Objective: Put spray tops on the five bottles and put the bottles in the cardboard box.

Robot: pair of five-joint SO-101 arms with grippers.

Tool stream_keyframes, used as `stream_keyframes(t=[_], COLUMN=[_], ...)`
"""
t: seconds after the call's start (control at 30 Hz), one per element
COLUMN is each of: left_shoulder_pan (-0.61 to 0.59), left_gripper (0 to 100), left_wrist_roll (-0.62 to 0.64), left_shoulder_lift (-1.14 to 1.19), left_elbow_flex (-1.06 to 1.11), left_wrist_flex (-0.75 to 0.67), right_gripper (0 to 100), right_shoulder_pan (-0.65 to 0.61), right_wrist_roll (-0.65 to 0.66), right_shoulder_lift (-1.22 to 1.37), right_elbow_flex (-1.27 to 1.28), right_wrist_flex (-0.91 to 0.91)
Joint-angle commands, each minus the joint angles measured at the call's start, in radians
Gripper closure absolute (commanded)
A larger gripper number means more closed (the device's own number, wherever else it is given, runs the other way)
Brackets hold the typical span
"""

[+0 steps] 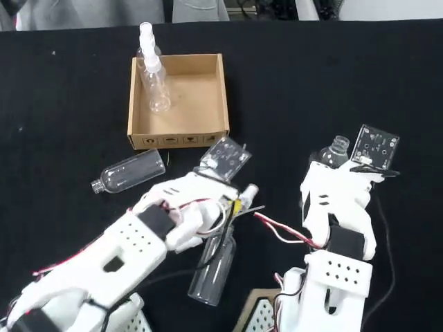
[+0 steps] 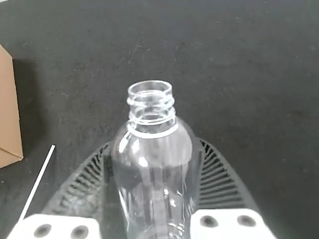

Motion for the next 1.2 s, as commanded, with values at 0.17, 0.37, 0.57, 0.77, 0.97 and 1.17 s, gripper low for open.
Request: stream_keyframes(t=[0.17, 0.37, 0.57, 0.77, 0.97, 1.17], left_shoulder_pan=[0.051, 0.051, 0.044, 0.05, 0.047, 0.041], left_gripper=[84, 84, 84, 84, 84, 89], left_wrist_roll=[0.012, 0.012, 0.012, 0.061, 0.074, 0.074], left_shoulder_lift=[0.241, 0.416, 0.534, 0.617, 0.695, 0.732], left_elbow_flex=[-0.202, -0.302, -0.381, -0.43, -0.47, -0.487], left_wrist_flex=[-0.018, -0.015, -0.014, -0.012, -0.011, -0.009], right_gripper=[91.3, 91.3, 91.3, 91.1, 91.1, 91.1], right_shoulder_pan=[0.031, 0.029, 0.028, 0.026, 0.026, 0.026], right_wrist_roll=[-0.002, 0.0, 0.0, 0.0, 0.0, 0.0], right_shoulder_lift=[-0.033, -0.033, -0.031, -0.033, -0.033, -0.035], right_elbow_flex=[-0.004, -0.004, -0.004, -0.004, -0.004, -0.004], right_wrist_flex=[-0.026, -0.026, -0.026, -0.026, -0.026, -0.026])
